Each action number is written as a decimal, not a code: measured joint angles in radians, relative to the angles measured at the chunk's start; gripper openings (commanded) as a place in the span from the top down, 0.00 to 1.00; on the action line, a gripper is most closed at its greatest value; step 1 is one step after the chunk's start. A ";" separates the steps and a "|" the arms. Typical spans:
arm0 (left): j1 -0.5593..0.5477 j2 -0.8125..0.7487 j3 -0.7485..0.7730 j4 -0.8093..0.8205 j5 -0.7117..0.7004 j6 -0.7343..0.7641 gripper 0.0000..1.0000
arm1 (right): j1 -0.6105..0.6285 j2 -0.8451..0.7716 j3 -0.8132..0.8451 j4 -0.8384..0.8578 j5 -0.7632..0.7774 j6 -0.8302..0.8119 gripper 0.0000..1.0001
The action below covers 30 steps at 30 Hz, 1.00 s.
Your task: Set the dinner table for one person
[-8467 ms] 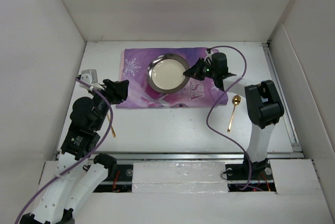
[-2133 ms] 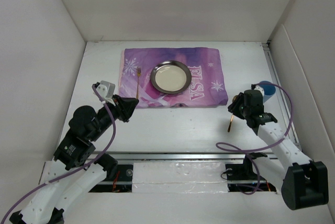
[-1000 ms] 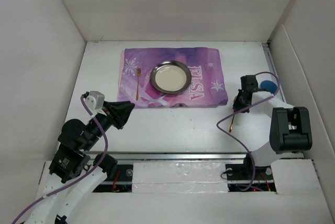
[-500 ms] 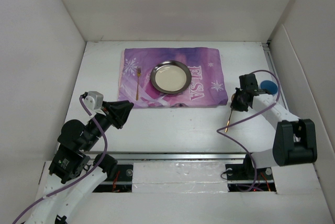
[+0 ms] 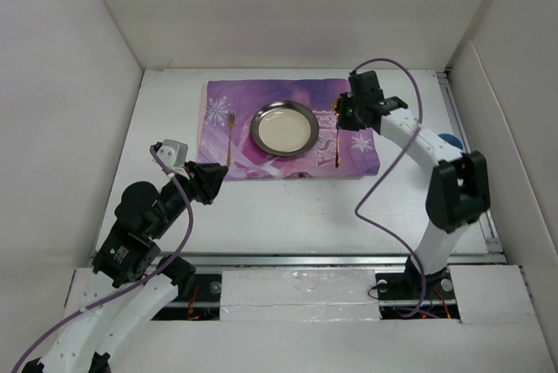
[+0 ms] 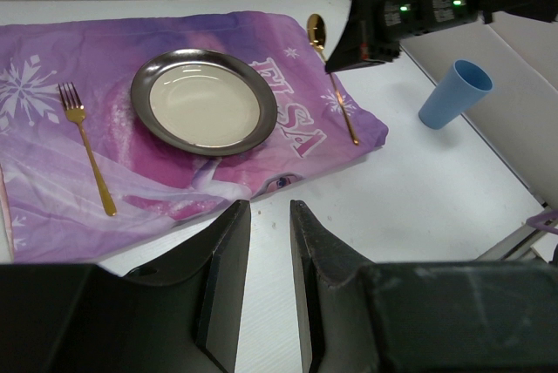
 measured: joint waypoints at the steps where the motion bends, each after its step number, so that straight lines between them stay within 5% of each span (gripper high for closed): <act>1: 0.000 0.005 0.000 0.000 -0.005 0.000 0.77 | 0.005 0.061 0.045 -0.001 -0.010 -0.008 1.00; 11: 0.000 0.047 0.000 0.000 -0.036 0.000 0.77 | -0.037 0.460 0.351 -0.060 -0.113 -0.066 1.00; 30: 0.000 0.097 0.000 0.001 -0.045 0.000 0.77 | -0.115 0.505 0.356 -0.058 -0.177 -0.073 1.00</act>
